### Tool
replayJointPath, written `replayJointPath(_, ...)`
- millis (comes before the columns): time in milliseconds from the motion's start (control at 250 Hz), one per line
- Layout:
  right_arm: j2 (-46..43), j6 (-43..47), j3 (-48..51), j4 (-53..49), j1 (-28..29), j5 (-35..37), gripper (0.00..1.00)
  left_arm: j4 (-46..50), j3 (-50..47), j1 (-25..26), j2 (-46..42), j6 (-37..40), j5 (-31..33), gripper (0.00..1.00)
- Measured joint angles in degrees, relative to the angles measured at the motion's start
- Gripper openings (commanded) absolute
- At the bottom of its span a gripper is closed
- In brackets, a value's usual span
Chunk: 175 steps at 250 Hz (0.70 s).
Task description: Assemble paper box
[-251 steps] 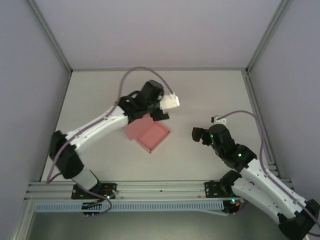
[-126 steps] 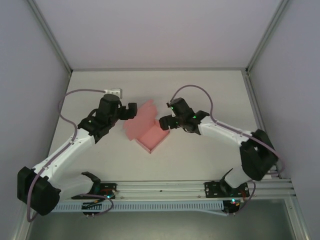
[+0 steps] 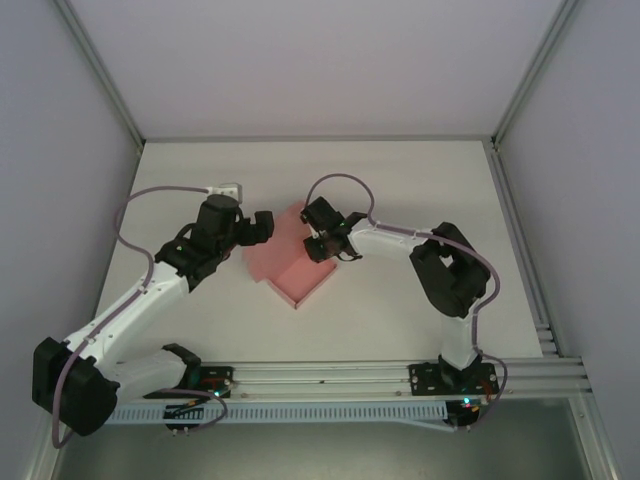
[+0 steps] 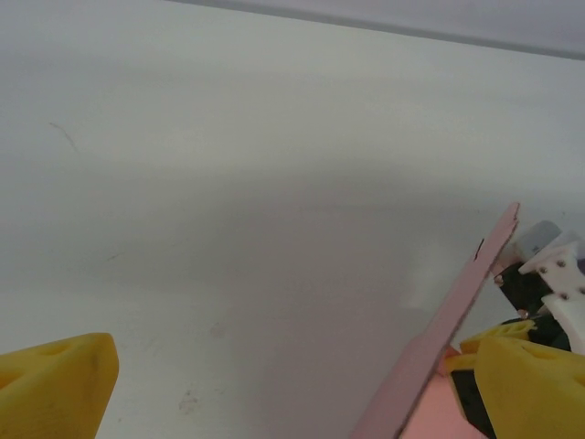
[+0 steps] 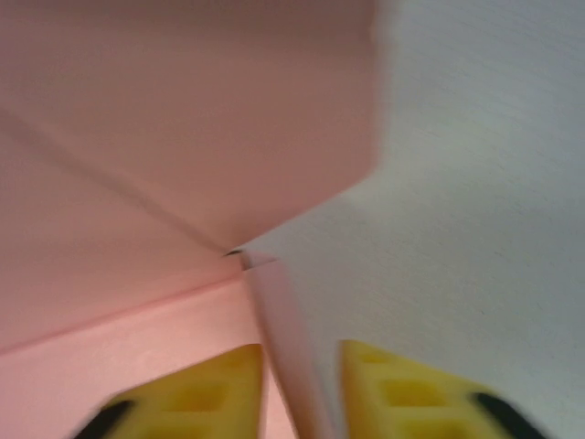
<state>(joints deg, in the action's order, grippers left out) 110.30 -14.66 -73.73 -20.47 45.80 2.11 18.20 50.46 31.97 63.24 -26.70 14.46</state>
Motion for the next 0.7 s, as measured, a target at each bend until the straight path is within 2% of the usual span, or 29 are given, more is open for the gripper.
replayJointPath(56,-0.04,-0.09,-0.04,-0.24,0.0,0.76,0.04,0.02,0.0,0.0,-0.09,0.0,-0.07,1.0)
replayJointPath(120,-0.11,-0.87,-0.04,-0.2,0.02,1.92,0.0,0.07,0.0,0.0,-0.42,0.0,-0.07,1.0)
replayJointPath(272,-2.29,-6.34,2.45,-0.37,0.63,7.34,0.0,-0.15,0.0,0.0,-2.67,0.0,-0.09,1.0)
replayJointPath(455,-9.75,-24.44,10.34,-1.75,1.9,16.2,0.0,-1.55,0.0,0.0,-4.24,0.11,-3.37,1.0)
replayJointPath(591,-12.33,-33.0,14.34,-2.62,3.1,18.62,0.0,-2.56,0.0,0.0,-3.89,0.31,-5.57,1.0)
replayJointPath(699,-12.33,-35.69,14.91,-3.3,3.34,19.19,0.01,-3.26,0.0,0.0,-2.21,0.7,-6.88,1.0)
